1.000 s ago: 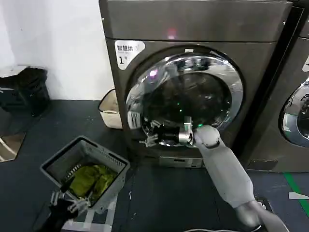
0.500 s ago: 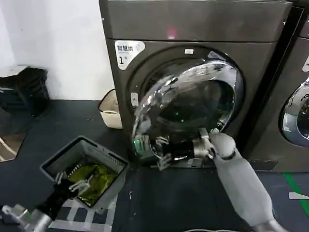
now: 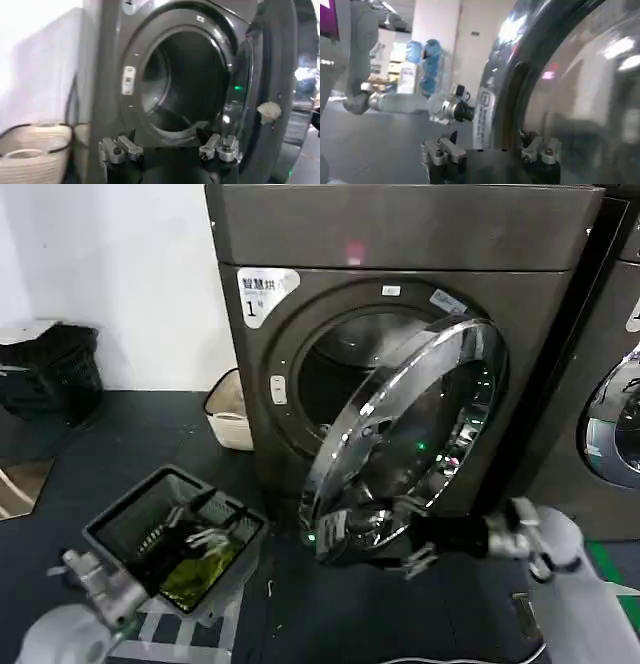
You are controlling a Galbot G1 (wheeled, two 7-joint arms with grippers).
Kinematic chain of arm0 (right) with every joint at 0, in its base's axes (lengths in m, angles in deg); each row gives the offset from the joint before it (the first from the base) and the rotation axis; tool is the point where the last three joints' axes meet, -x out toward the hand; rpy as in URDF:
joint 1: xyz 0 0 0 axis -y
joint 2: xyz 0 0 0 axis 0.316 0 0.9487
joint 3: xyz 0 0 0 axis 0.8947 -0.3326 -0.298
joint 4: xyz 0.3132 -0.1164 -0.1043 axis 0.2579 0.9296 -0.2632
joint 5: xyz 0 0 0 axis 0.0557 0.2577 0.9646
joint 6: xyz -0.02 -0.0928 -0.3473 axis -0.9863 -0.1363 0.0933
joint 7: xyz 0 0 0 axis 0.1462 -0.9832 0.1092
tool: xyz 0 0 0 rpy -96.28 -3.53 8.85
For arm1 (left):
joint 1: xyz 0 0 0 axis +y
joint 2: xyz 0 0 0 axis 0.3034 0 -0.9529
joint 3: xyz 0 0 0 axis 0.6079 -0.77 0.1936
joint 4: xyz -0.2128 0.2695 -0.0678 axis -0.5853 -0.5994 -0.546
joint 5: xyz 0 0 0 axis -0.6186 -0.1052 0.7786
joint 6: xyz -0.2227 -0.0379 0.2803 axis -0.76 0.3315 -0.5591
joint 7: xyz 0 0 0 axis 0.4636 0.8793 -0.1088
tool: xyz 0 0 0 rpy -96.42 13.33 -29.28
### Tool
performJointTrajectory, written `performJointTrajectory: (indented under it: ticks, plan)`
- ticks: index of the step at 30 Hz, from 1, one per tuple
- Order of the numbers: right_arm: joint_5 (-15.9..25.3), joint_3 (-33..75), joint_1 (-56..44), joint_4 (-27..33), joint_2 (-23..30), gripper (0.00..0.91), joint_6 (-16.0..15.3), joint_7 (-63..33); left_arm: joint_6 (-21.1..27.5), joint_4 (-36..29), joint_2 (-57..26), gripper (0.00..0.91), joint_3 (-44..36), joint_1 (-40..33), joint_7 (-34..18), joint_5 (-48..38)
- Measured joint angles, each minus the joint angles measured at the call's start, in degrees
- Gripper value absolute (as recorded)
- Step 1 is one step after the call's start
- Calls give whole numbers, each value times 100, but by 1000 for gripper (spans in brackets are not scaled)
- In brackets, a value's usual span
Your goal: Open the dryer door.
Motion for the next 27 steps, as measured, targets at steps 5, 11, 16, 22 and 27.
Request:
performJointTrajectory:
  ticks: [5, 11, 16, 22, 27]
  plan:
    - [-74, 1069, -623, -196, 349, 907, -35, -471, -5, 136, -165, 907, -642, -576, 69, -6]
    - [-306, 2274, -1173, -554, 669, 907, 2, -1708, 39, 254, -100, 907, -1398, -1111, 85, -11]
    - [-301, 3214, -1545, -707, 617, 907, -61, -2792, 20, 466, 24, 907, -2006, -1597, 42, -93]
    - [-279, 4151, -1633, -647, 394, 907, -400, -4542, -25, 712, 290, 907, -2759, -2266, 35, -104]
    - [39, 4805, -1799, -582, 220, 907, -559, -5745, -154, 873, 501, 907, -3314, -2716, 79, -164]
